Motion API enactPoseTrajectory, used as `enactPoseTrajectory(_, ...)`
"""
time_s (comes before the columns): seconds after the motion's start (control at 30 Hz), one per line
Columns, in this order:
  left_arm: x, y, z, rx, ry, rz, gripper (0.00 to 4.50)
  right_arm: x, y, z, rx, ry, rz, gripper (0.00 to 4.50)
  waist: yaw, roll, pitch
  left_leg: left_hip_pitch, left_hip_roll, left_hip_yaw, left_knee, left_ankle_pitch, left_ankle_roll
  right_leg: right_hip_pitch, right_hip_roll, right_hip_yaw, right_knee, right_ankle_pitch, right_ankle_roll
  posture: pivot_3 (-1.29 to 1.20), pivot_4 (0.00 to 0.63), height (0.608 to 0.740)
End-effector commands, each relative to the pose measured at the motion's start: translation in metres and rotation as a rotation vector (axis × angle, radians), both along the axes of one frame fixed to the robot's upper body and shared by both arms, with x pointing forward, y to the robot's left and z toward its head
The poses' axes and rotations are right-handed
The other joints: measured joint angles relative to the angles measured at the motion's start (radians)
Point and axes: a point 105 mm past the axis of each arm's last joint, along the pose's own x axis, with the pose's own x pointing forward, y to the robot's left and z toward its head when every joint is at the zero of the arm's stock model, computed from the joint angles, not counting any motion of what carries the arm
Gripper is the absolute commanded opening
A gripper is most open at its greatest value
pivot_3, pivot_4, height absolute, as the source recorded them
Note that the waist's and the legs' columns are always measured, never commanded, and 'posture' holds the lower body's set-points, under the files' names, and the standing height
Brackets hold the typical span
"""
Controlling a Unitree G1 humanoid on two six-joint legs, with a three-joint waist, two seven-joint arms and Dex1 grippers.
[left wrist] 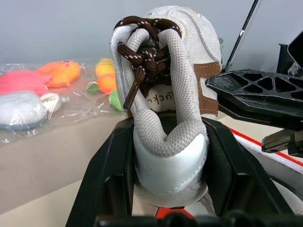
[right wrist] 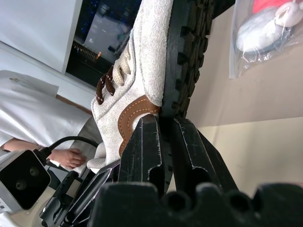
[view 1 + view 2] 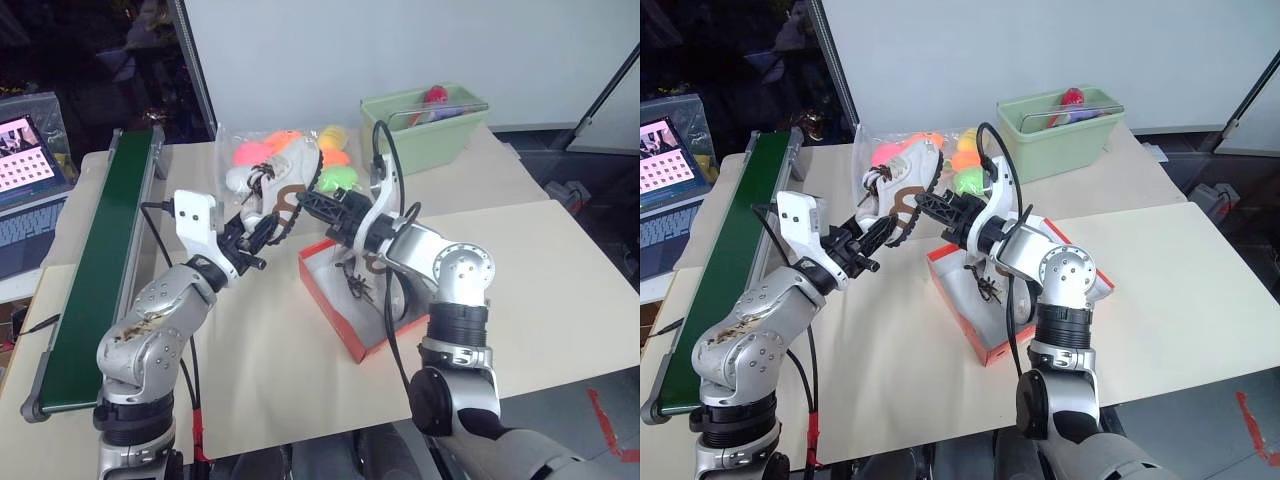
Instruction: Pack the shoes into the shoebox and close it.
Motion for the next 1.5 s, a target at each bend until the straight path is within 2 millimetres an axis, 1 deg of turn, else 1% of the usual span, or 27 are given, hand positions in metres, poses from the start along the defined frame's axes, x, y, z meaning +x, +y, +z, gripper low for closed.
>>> enactPoseTrajectory(0.03,-0.003,-0.009,0.001,0.02,-0.011,-0.033,1.97,-0.022,0.022,0.028,0.079,-0.092,0.128,0.0,0.0,0.0,0.0,0.0,0.0,0.0,0.0,0.0,0.0,0.0,0.0,0.0,0.0,0.0,0.0,0.0,0.15,0.74)
enactPoseTrajectory(0.27,-0.002,-0.011,0.002,0.021,-0.022,-0.045,1.97,-0.013,0.015,0.031,0.1,-0.083,0.063,0.0,0.0,0.0,0.0,0.0,0.0,0.0,0.0,0.0,0.0,0.0,0.0,0.0,0.0,0.0,0.0,0.0,0.15,0.74)
enactPoseTrajectory(0.33,-0.003,-0.012,0.003,0.023,-0.03,-0.051,2.55,-0.013,0.015,0.031,0.107,-0.079,0.057,0.0,0.0,0.0,0.0,0.0,0.0,0.0,0.0,0.0,0.0,0.0,0.0,0.0,0.0,0.0,0.0,0.0,0.15,0.74)
enactPoseTrajectory(0.37,-0.003,-0.013,0.004,0.023,-0.037,-0.059,2.73,-0.013,0.014,0.031,0.108,-0.079,0.056,0.0,0.0,0.0,0.0,0.0,0.0,0.0,0.0,0.0,0.0,0.0,0.0,0.0,0.0,0.0,0.0,0.0,0.15,0.74)
enactPoseTrajectory(0.5,-0.006,-0.018,0.005,0.055,-0.048,-0.083,4.21,-0.013,0.015,0.029,0.109,-0.072,0.05,0.0,0.0,0.0,0.0,0.0,0.0,0.0,0.0,0.0,0.0,0.0,0.0,0.0,0.0,0.0,0.0,0.0,0.15,0.74)
enactPoseTrajectory(0.53,-0.006,-0.018,0.006,0.048,-0.047,-0.085,4.47,-0.013,0.015,0.028,0.11,-0.071,0.048,0.0,0.0,0.0,0.0,0.0,0.0,0.0,0.0,0.0,0.0,0.0,0.0,0.0,0.0,0.0,0.0,0.0,0.15,0.74)
enactPoseTrajectory(0.63,-0.007,-0.016,0.007,0.046,-0.055,-0.08,4.47,-0.012,0.013,0.028,0.117,-0.067,0.029,0.0,-0.001,0.0,0.0,0.0,0.0,0.0,0.0,0.0,0.0,0.0,0.0,0.0,0.0,0.0,0.0,0.0,0.15,0.74)
enactPoseTrajectory(0.73,-0.007,-0.013,0.011,0.042,-0.066,-0.066,4.47,-0.004,0.004,0.029,0.117,-0.072,-0.039,0.0,-0.001,0.0,0.0,0.0,0.0,0.0,0.0,0.0,0.0,0.0,0.0,0.0,0.0,0.0,0.0,0.0,0.15,0.74)
enactPoseTrajectory(0.9,-0.01,-0.012,0.011,0.045,-0.065,-0.07,4.47,0.015,-0.02,0.028,0.021,-0.126,-0.164,0.0,0.0,0.0,0.0,0.0,0.0,0.001,0.0,0.0,0.0,0.0,0.0,0.0,0.0,0.0,0.0,0.0,0.15,0.74)
enactPoseTrajectory(1.0,-0.011,-0.01,0.008,0.046,-0.057,-0.07,4.47,0.025,-0.04,0.035,-0.02,-0.165,-0.217,0.0,0.001,0.0,0.0,0.0,0.0,0.001,0.0,0.0,0.0,0.0,0.0,0.0,0.0,0.0,0.0,0.0,0.15,0.74)
enactPoseTrajectory(1.1,-0.012,-0.009,0.005,0.049,-0.049,-0.07,4.47,0.028,-0.053,0.04,-0.083,-0.213,-0.23,0.0,0.003,0.0,0.0,0.0,0.0,0.001,0.0,0.0,0.0,0.0,0.0,0.0,-0.001,0.0,0.0,0.0,0.15,0.74)
enactPoseTrajectory(1.23,-0.012,-0.007,0.002,0.056,-0.041,-0.075,4.47,0.024,-0.072,0.051,-0.254,-0.313,-0.186,0.0,0.002,0.0,0.0,-0.001,0.0,0.002,0.0,0.0,0.0,0.0,0.0,0.0,-0.001,0.0,0.0,0.0,0.15,0.74)
enactPoseTrajectory(1.3,-0.014,-0.007,-0.001,0.063,-0.036,-0.089,4.47,0.016,-0.08,0.058,-0.349,-0.369,-0.129,0.0,0.0,0.0,0.0,-0.001,0.0,0.002,0.0,0.0,0.001,0.0,0.0,0.0,-0.001,0.0,0.0,0.0,0.15,0.74)
enactPoseTrajectory(1.33,-0.015,-0.007,-0.003,0.073,-0.033,-0.103,4.47,0.011,-0.084,0.059,-0.43,-0.382,-0.08,0.0,-0.001,0.0,0.0,-0.001,0.0,0.002,0.0,0.0,0.001,0.0,0.0,0.0,-0.001,0.0,0.0,0.0,0.15,0.74)
enactPoseTrajectory(1.4,-0.02,-0.009,-0.008,0.102,-0.035,-0.152,4.47,-0.001,-0.089,0.057,-0.571,-0.373,0.026,0.0,0.0,0.001,0.001,-0.001,0.0,0.003,0.001,0.0,0.001,0.0,0.0,0.0,-0.002,0.0,0.0,0.0,0.15,0.74)
enactPoseTrajectory(1.43,-0.022,-0.011,-0.009,0.115,-0.038,-0.176,4.47,-0.005,-0.091,0.055,-0.619,-0.36,0.067,0.0,0.0,0.001,0.001,-0.001,0.0,0.003,0.0,-0.001,0.001,0.0,0.0,0.0,-0.003,0.0,0.0,0.0,0.15,0.74)
enactPoseTrajectory(1.5,-0.031,-0.014,-0.02,0.198,-0.035,-0.248,4.47,-0.018,-0.091,0.054,-0.681,-0.309,0.181,0.0,-0.001,0.001,0.001,-0.001,0.001,0.003,0.0,-0.001,0.002,0.0,0.0,0.0,-0.003,0.0,0.0,0.0,0.15,0.74)
